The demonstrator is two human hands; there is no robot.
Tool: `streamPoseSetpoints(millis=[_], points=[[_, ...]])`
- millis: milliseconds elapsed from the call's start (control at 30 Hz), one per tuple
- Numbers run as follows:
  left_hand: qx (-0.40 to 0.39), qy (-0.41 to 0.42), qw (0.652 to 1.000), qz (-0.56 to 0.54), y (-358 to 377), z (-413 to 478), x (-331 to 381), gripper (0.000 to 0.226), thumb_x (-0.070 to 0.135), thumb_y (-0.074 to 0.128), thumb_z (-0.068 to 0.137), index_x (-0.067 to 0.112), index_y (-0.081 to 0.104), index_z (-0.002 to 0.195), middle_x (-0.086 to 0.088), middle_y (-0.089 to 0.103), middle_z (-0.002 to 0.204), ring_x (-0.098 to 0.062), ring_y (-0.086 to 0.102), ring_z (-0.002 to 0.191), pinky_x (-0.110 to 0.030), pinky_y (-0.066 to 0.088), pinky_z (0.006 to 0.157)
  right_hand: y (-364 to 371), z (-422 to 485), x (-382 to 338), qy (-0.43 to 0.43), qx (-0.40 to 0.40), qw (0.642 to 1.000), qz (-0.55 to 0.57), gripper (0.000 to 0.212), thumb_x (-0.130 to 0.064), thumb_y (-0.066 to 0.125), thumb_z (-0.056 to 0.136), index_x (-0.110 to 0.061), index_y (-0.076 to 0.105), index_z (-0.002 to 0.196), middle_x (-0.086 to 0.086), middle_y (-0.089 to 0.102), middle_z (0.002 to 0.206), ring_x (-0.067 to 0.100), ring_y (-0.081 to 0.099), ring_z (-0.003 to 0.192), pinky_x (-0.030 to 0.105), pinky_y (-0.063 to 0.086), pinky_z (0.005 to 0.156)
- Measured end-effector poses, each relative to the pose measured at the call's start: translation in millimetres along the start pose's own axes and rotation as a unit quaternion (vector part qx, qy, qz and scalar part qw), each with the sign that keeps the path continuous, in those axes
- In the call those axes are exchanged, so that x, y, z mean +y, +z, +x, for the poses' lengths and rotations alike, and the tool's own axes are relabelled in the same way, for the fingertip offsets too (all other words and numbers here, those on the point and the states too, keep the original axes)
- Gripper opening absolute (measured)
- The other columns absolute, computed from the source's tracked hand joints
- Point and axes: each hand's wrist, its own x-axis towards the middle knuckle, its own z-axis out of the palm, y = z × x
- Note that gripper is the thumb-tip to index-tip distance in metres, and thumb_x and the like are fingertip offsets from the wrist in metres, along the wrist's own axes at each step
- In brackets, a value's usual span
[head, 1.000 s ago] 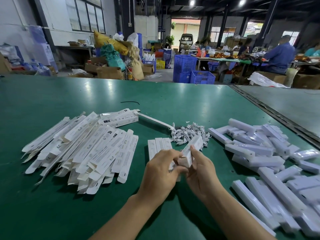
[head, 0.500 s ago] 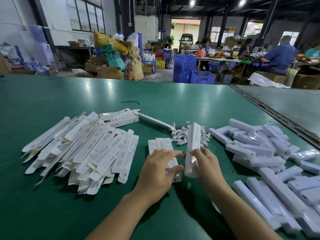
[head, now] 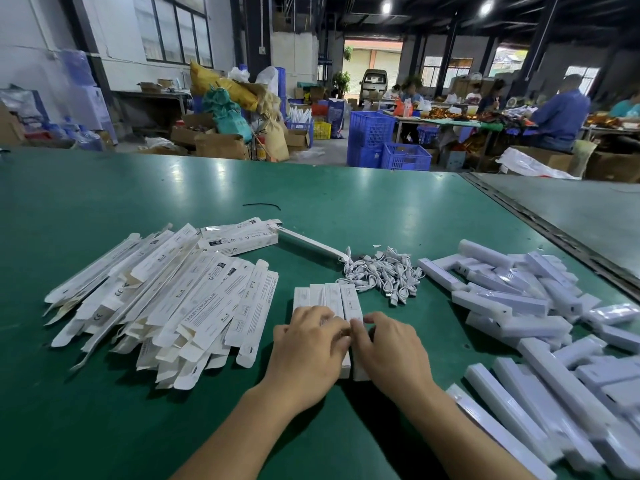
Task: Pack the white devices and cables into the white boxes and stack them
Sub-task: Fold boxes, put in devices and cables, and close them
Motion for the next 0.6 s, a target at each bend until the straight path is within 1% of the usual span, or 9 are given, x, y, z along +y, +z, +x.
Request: streamPoseSetpoints(millis=[67, 133, 233, 300, 400, 433, 500, 533, 600], points=[[0.004, 0.001, 1.000, -0.013, 2, 2, 1, 0.031, 0.041, 0.046, 0.100, 0.037, 0.053, 0.130, 0.019, 0.050, 0.130, -0.006, 0.036, 0.127, -0.038, 0.034, 0.096, 4, -1, -3, -0.014, 0.002, 1.000, 0.011, 0.044, -0.052, 0.033, 0.100, -0.020, 0.064, 0.102, 0.001, 0.066, 0.102, 0.026, 0.058, 0.102, 0.033, 0.037, 0.071], [0.005, 0.001, 1.000, -0.016, 2, 3, 2, 0.032, 0.036, 0.044, 0.101, 0.035, 0.050, 0.133, 0.018, 0.053, 0.128, -0.007, 0.040, 0.124, -0.039, 0.035, 0.095, 7, -2, -5, -0.018, 0.001, 1.000, 0.009, 0.047, -0.052, 0.027, 0.101, -0.018, 0.059, 0.091, 0.000, 0.058, 0.095, 0.027, 0.057, 0.098, 0.034, 0.035, 0.070], [0.032, -0.021, 0.993, -0.112, -1, 3, 0, 0.028, 0.031, 0.042, 0.104, 0.031, 0.052, 0.130, 0.016, 0.059, 0.116, -0.010, 0.051, 0.114, -0.042, 0.038, 0.098, 0, -1, -3, -0.047, -0.013, 0.997, 0.057, 0.056, -0.052, 0.019, 0.102, -0.016, 0.051, 0.073, 0.002, 0.058, 0.083, 0.030, 0.056, 0.087, 0.037, 0.039, 0.072], [0.081, -0.031, 0.983, -0.163, -8, 3, -4, 0.029, 0.029, 0.041, 0.105, 0.023, 0.054, 0.130, 0.010, 0.061, 0.114, -0.013, 0.057, 0.110, -0.041, 0.044, 0.098, -9, 5, 6, -0.050, -0.010, 0.992, 0.111, 0.065, -0.047, 0.021, 0.103, -0.003, 0.064, 0.082, 0.014, 0.068, 0.088, 0.035, 0.059, 0.091, 0.038, 0.043, 0.080], [0.209, -0.047, 0.976, -0.036, -21, 7, -18, 0.027, 0.018, 0.052, 0.100, 0.011, 0.060, 0.125, -0.005, 0.065, 0.119, -0.026, 0.058, 0.114, -0.045, 0.041, 0.102, -18, 9, 19, -0.036, 0.008, 0.989, 0.142, 0.062, -0.041, 0.027, 0.104, 0.009, 0.063, 0.100, 0.021, 0.068, 0.090, 0.037, 0.060, 0.093, 0.040, 0.045, 0.083], [0.220, -0.076, 0.973, 0.013, -26, 9, -23, 0.031, 0.018, 0.056, 0.097, 0.011, 0.059, 0.127, -0.009, 0.061, 0.128, -0.029, 0.053, 0.124, -0.050, 0.035, 0.109, -18, 8, 20, -0.039, 0.007, 0.989, 0.144, 0.061, -0.041, 0.028, 0.104, 0.009, 0.062, 0.101, 0.021, 0.067, 0.087, 0.036, 0.060, 0.090, 0.039, 0.045, 0.082], [0.166, -0.153, 0.970, 0.087, -35, 10, -36, 0.049, 0.027, 0.057, 0.097, 0.016, 0.046, 0.143, -0.012, 0.039, 0.154, -0.031, 0.027, 0.146, -0.053, 0.013, 0.120, -18, 5, 21, -0.052, -0.002, 0.989, 0.142, 0.059, -0.042, 0.029, 0.104, 0.007, 0.062, 0.099, 0.019, 0.066, 0.084, 0.034, 0.060, 0.087, 0.038, 0.044, 0.079], [0.130, -0.189, 0.966, 0.116, -37, 10, -44, 0.057, 0.034, 0.054, 0.098, 0.019, 0.035, 0.150, -0.012, 0.026, 0.161, -0.031, 0.014, 0.151, -0.052, 0.005, 0.121, -18, 5, 21, -0.057, -0.006, 0.988, 0.140, 0.059, -0.042, 0.029, 0.104, 0.006, 0.062, 0.098, 0.018, 0.066, 0.084, 0.032, 0.060, 0.086, 0.037, 0.044, 0.078], [0.075, -0.229, 0.959, 0.150, -39, 9, -58, 0.066, 0.043, 0.047, 0.099, 0.022, 0.021, 0.155, -0.014, 0.013, 0.165, -0.032, 0.004, 0.153, -0.050, 0.001, 0.123, -18, 4, 21, -0.066, -0.009, 0.988, 0.139, 0.058, -0.043, 0.030, 0.103, 0.004, 0.063, 0.097, 0.016, 0.067, 0.085, 0.030, 0.060, 0.086, 0.036, 0.043, 0.077]])
